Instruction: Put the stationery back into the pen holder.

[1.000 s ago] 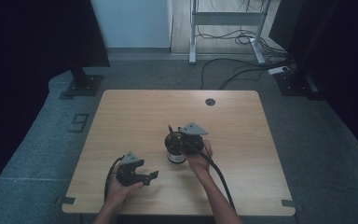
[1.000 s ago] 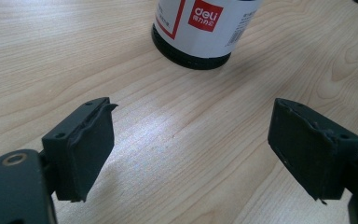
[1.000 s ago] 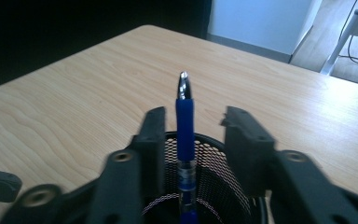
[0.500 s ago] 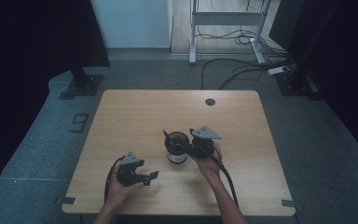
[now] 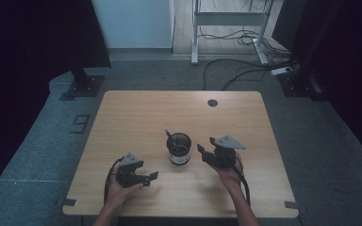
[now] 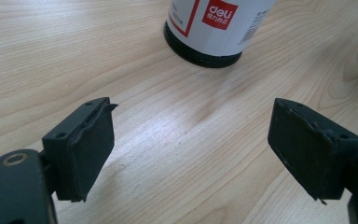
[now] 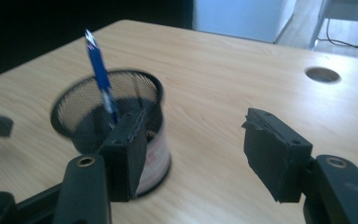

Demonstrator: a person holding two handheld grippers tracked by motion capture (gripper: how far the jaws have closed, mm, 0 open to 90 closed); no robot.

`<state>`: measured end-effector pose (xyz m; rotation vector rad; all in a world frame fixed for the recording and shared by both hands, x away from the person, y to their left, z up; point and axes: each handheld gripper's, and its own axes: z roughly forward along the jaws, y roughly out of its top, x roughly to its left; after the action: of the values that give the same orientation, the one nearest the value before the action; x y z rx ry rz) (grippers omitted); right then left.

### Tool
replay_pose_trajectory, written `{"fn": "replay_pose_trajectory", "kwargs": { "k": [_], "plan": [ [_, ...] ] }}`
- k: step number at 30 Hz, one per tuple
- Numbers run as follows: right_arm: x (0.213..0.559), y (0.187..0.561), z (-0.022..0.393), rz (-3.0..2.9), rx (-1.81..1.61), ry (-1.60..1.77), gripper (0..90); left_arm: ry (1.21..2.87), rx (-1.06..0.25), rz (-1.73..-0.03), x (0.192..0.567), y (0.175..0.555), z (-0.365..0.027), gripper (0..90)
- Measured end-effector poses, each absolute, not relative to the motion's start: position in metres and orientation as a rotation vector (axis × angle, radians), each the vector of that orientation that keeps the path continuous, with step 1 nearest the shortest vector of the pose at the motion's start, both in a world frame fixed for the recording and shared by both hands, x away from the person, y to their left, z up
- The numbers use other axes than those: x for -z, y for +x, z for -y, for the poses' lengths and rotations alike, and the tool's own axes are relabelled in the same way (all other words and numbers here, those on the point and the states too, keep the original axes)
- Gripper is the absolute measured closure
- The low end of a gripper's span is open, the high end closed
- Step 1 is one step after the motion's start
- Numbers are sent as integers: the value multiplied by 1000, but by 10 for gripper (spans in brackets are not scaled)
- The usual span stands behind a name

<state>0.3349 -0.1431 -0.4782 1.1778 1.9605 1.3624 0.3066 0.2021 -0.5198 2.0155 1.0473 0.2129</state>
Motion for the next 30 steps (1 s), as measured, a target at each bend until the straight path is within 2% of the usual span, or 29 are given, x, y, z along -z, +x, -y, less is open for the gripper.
{"fn": "replay_pose_trajectory", "kwargs": {
  "k": [19,30],
  "plan": [
    [532,296,225,-1963,-1192,1357,362,2033,-222,-1058,523,307,-202,147],
    [548,295,235,-1986,-1112,1395,360,2049,-219,-1048,525,307,-199,147]
  ]
}}
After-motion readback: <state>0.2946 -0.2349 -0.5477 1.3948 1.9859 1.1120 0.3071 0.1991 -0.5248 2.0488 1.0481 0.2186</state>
